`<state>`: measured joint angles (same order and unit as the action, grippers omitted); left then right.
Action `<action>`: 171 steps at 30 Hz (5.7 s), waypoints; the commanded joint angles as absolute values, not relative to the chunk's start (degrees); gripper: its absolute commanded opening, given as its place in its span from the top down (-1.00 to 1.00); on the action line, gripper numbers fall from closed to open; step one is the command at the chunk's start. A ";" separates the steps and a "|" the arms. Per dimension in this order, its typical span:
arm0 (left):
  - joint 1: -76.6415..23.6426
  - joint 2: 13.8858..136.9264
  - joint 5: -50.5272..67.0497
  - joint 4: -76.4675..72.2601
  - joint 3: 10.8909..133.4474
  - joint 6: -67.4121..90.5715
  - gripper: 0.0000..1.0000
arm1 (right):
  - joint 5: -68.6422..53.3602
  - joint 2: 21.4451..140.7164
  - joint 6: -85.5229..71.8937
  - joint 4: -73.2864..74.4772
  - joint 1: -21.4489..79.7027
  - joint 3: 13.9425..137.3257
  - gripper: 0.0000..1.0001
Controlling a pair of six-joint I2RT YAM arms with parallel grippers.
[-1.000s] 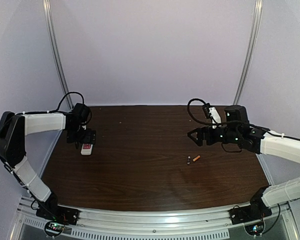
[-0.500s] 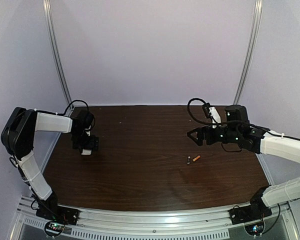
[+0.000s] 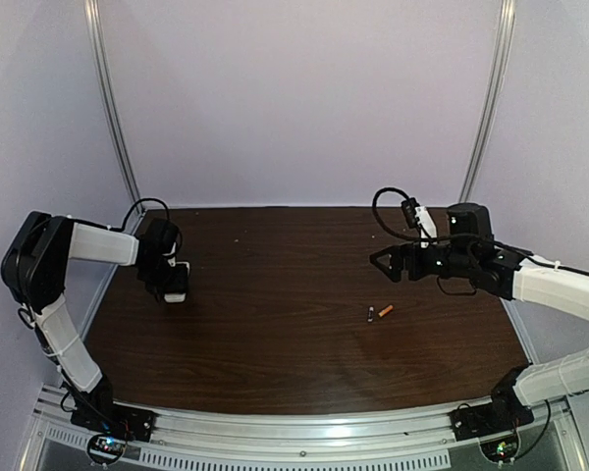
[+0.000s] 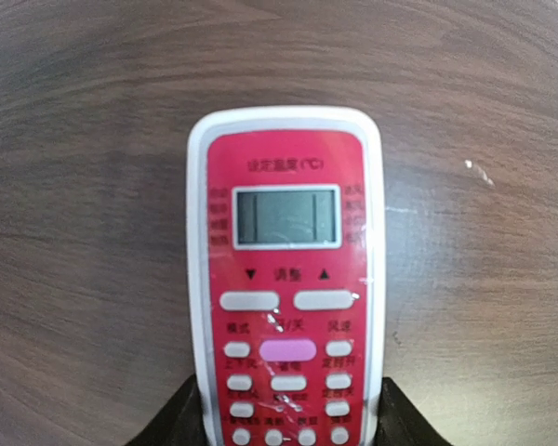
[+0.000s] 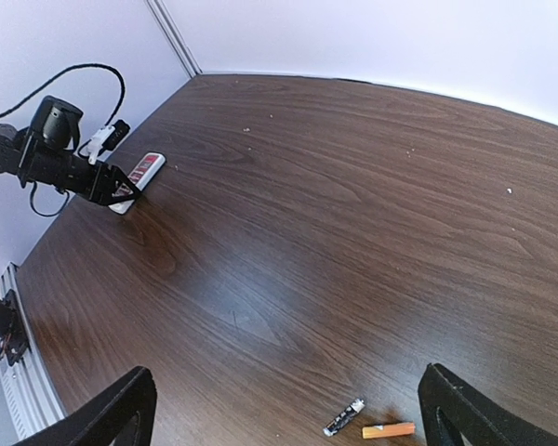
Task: Load the batteries into the remote control
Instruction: Pick up the remote control from the center of the board, then pass from the left arm to the right, then pass from the right arm to the left, then pass from the left arm to the right
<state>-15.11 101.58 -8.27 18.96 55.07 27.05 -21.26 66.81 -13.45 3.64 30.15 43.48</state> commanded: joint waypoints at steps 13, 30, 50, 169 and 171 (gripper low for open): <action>-27.92 89.76 6.42 19.06 54.79 21.46 0.35 | -37.72 61.22 -15.53 -7.86 24.96 41.93 -0.99; -42.80 71.01 47.13 28.51 58.99 15.57 0.46 | -42.84 52.64 -1.14 6.11 38.79 48.22 -0.99; -57.47 72.26 68.07 26.49 59.41 15.81 0.52 | -15.86 69.94 15.01 32.24 76.57 70.64 -0.66; -72.62 86.30 -29.39 -9.37 62.57 6.17 0.44 | -31.67 71.78 -42.60 -13.90 43.13 50.18 -0.26; -72.66 86.89 -29.77 -9.14 63.06 6.26 0.44 | -32.26 72.83 -44.34 -16.27 43.23 49.82 -0.11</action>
<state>-72.49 85.60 -28.01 -6.04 60.53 4.82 -33.26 71.22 -39.59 -10.31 42.68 51.42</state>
